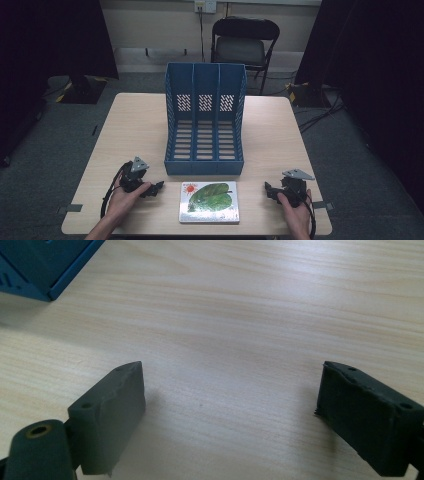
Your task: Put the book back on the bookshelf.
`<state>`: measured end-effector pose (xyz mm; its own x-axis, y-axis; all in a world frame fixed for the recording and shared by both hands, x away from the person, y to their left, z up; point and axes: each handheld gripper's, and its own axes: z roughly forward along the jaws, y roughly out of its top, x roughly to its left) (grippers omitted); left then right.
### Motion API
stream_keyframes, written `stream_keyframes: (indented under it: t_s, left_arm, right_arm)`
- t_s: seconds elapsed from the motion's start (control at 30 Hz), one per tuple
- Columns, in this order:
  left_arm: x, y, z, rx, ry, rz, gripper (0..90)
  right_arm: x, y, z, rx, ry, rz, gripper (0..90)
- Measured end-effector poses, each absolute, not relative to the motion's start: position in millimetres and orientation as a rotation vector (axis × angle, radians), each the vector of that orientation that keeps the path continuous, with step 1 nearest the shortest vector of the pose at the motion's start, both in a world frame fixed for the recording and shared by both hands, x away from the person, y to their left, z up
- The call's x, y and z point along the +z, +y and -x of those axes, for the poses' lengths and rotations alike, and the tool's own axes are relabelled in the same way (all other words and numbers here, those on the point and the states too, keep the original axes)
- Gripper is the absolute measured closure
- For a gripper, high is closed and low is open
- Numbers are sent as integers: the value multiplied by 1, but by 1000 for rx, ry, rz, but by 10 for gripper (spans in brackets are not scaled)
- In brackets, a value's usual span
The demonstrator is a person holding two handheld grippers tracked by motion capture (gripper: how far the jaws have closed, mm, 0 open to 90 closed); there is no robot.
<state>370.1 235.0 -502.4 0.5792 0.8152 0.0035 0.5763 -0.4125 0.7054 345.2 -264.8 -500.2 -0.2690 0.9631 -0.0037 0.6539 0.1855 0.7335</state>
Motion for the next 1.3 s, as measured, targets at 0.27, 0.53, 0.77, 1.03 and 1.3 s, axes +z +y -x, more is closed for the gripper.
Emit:
stream_keyframes:
  t_s: [0.27, 0.53, 0.77, 1.03, 1.3]
  left_arm:
    - [-498, 236, -367, 442, 1139, -2140, 58]
    - [-491, 235, -363, 396, 1176, -2141, 167]
    - [-484, 223, -356, 346, 1137, -2129, 192]
    - [-469, 211, -349, 300, 1061, -2116, 260]
    - [-468, 194, -348, 212, 999, -2132, 288]
  right_arm:
    - [-500, -264, -341, 857, 1969, -1534, 117]
    - [-490, -263, -334, 915, 1951, -1520, 224]
    - [-480, -247, -327, 1002, 2022, -1464, 286]
    - [-468, -216, -320, 1016, 2153, -1305, 332]
    - [-461, -179, -313, 1041, 2327, -1205, 303]
